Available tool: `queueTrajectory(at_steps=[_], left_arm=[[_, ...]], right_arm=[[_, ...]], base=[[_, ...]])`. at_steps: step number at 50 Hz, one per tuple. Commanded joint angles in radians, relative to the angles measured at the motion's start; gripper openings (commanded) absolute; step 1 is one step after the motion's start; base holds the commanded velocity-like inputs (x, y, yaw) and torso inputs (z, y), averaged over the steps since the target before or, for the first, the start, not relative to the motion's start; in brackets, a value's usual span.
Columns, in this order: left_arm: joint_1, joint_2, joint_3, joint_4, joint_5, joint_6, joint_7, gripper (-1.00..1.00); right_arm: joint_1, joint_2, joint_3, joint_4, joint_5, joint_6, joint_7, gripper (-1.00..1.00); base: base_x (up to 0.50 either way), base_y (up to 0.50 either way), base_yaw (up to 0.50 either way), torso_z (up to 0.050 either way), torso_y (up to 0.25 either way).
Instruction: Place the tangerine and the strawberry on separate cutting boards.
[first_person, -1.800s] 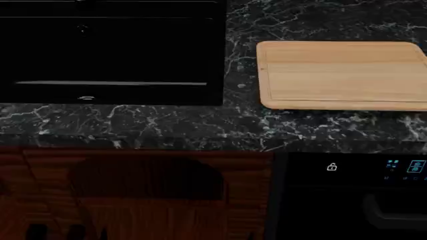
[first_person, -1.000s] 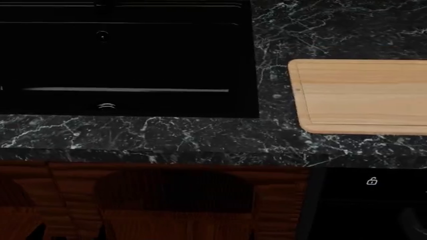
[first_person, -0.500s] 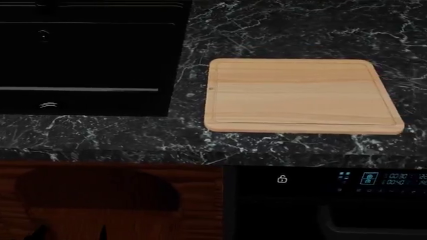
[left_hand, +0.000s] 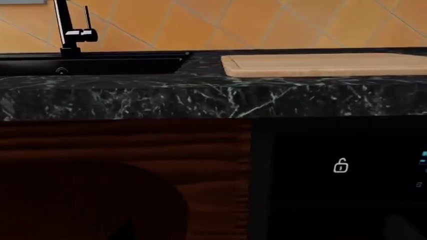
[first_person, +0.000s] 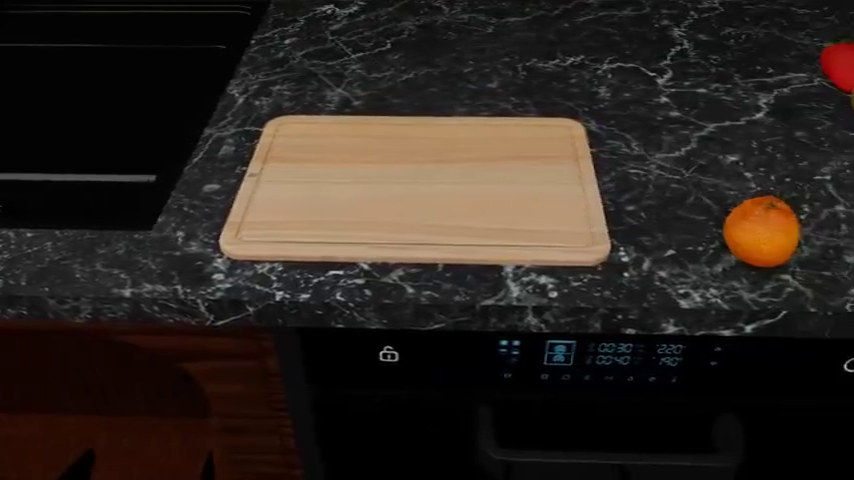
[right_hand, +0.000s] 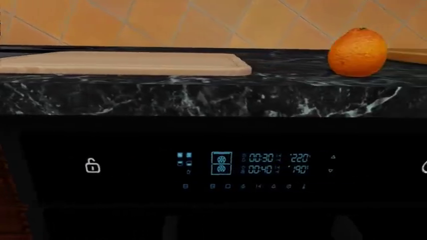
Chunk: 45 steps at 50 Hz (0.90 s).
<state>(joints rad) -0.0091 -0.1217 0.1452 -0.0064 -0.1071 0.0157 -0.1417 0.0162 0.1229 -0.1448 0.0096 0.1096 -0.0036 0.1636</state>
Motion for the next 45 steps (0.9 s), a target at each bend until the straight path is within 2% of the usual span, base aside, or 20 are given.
queueTrajectory(at_steps=[1,45], left_arm=[[0.0,-0.009,0.014,-0.003,-0.005,0.004,-0.01,1.0],[-0.004,-0.031,0.044,-0.013,-0.042,0.011,-0.036,1.0]], right_arm=[[0.004,0.011,-0.009,0.001,0.01,0.005,0.008,1.0],[0.011,0.037,-0.041,0.005,0.032,-0.001,0.042,1.0]], base=[[0.0,-0.5,0.0,0.0,0.0],[0.0,-0.5,0.0,0.0,0.0]])
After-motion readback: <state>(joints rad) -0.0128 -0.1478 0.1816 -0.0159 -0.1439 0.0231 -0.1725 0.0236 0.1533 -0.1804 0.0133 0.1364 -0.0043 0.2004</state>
